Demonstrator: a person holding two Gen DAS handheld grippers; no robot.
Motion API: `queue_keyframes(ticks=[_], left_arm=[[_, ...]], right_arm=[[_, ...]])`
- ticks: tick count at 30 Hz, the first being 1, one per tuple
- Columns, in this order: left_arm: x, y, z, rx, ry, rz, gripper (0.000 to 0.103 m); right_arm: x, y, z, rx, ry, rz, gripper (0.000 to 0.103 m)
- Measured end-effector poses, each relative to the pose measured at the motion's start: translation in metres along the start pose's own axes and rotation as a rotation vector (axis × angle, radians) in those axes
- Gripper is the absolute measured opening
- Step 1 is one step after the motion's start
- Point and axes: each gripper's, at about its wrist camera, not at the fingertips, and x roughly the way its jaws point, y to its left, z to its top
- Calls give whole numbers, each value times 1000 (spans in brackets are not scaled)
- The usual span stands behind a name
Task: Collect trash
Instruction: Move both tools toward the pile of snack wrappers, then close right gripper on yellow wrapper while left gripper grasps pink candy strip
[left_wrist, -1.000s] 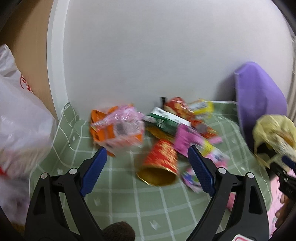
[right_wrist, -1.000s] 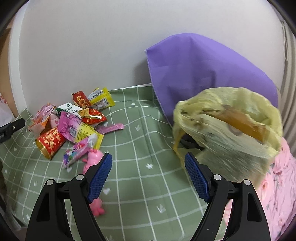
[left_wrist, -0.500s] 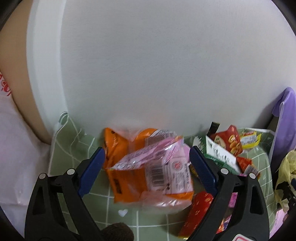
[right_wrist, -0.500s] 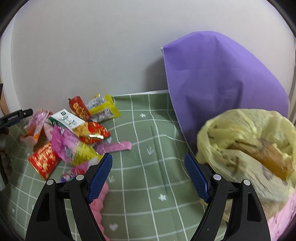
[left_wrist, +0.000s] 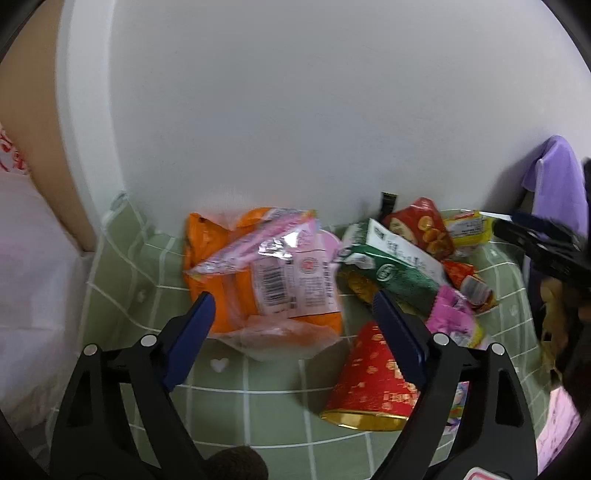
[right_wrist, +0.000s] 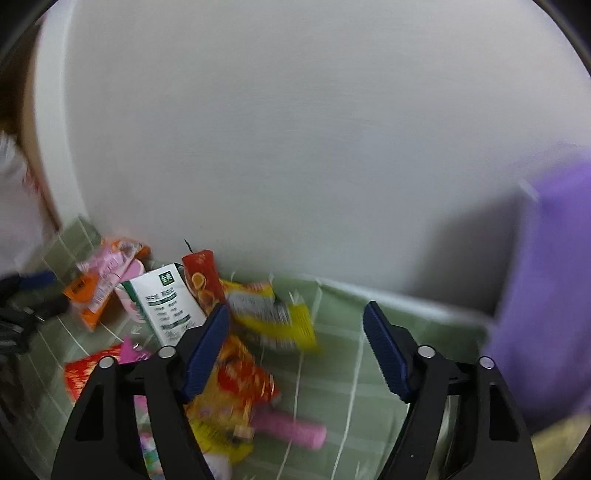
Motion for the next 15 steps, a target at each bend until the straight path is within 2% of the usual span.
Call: queue_keyframes(ticks=[2,4,5,9,15], left_arm=[[-6,9,0,-22,5,4,82],[-10,19,2,-30,-4,11,82],[-12,22,2,-30,-10,20,82],[-8,38,8,-68,-8,12,82],[9,38,26,-25,-14,-13,80]], right_arm=[[24,4,7,-44,40,37,57],[41,6,9,-64,93,67,31],[45,7,8,-70,114,86,30],[38,4,-1,-53,141,129,15],[-14,-26,-36,147,106,31,13]])
